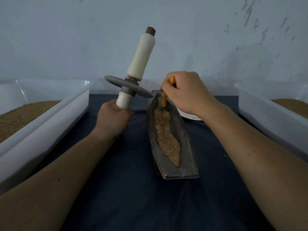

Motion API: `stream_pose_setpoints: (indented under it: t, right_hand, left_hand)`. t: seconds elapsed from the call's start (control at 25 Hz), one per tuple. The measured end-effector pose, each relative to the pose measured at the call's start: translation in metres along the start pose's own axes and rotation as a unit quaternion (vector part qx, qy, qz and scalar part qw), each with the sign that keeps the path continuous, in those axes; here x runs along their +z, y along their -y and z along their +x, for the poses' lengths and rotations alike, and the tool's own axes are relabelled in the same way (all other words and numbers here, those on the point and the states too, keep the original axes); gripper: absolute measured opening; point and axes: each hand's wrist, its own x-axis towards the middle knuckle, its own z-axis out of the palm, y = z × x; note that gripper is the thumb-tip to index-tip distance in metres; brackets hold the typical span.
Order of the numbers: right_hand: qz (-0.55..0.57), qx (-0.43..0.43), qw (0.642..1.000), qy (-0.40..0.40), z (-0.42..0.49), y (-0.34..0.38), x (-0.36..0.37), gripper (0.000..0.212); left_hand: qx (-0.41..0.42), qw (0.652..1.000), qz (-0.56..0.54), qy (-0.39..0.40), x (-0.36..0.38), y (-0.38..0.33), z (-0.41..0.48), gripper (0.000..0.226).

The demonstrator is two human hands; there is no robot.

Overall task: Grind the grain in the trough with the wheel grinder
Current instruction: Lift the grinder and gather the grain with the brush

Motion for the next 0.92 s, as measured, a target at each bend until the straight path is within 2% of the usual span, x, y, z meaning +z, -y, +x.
stream_pose_setpoints:
  t: [0.24,0.4,0.6,0.76,0.92]
  right_hand:
    - [0.033,-0.002,0.999,-0.032,0.003,0.007,-0.006,0.038]
    - [0.006,0.009,1.0,-0.008,0.001,0.006,-0.002,0.037]
    - [0.03,0.013,0.999,-0.029,0.002,0.01,-0.007,0.04]
    - [0.025,0.021,0.999,0.006,0.0,0.014,-0.01,0.039]
    - [0.052,0.025,0.998,-0.036,0.001,0.026,-0.016,0.038]
  left_hand:
    - [-0.008,1.0,-0.011,-0.008,-0.001,0.0,0.001,0.013]
    - [-0.009,1.0,-0.014,-0.004,-0.001,0.0,0.002,0.013]
    - [-0.005,1.0,-0.01,-0.004,-0.002,0.0,0.001,0.014]
    - [-0.008,1.0,-0.01,-0.006,-0.002,-0.001,0.001,0.014]
    - [-0.013,1.0,-0.015,-0.004,-0.002,-0.001,0.001,0.015]
